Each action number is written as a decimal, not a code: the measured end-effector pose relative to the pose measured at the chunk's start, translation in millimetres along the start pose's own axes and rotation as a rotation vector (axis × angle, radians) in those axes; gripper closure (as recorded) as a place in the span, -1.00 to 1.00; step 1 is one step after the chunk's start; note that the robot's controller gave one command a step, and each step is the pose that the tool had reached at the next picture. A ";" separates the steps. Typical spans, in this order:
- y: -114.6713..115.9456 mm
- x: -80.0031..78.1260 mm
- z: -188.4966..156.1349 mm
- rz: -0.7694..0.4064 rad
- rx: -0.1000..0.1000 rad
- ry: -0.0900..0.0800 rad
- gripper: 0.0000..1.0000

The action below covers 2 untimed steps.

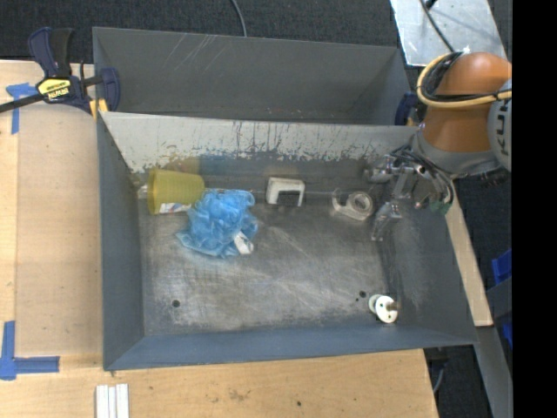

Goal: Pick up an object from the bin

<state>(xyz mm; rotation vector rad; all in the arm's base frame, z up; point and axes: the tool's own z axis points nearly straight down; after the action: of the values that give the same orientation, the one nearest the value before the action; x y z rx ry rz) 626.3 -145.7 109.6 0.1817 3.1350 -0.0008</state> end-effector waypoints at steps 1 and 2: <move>8.9 -0.1 35.2 0.041 0.003 0.009 -1.00; 3.2 -1.6 35.9 0.307 -0.012 0.007 1.00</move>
Offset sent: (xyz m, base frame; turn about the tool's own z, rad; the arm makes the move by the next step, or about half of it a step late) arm -0.0001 -0.0035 -0.0396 0.3154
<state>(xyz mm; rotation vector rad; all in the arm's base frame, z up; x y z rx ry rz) 628.3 -142.7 73.7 0.6605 3.0763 0.0182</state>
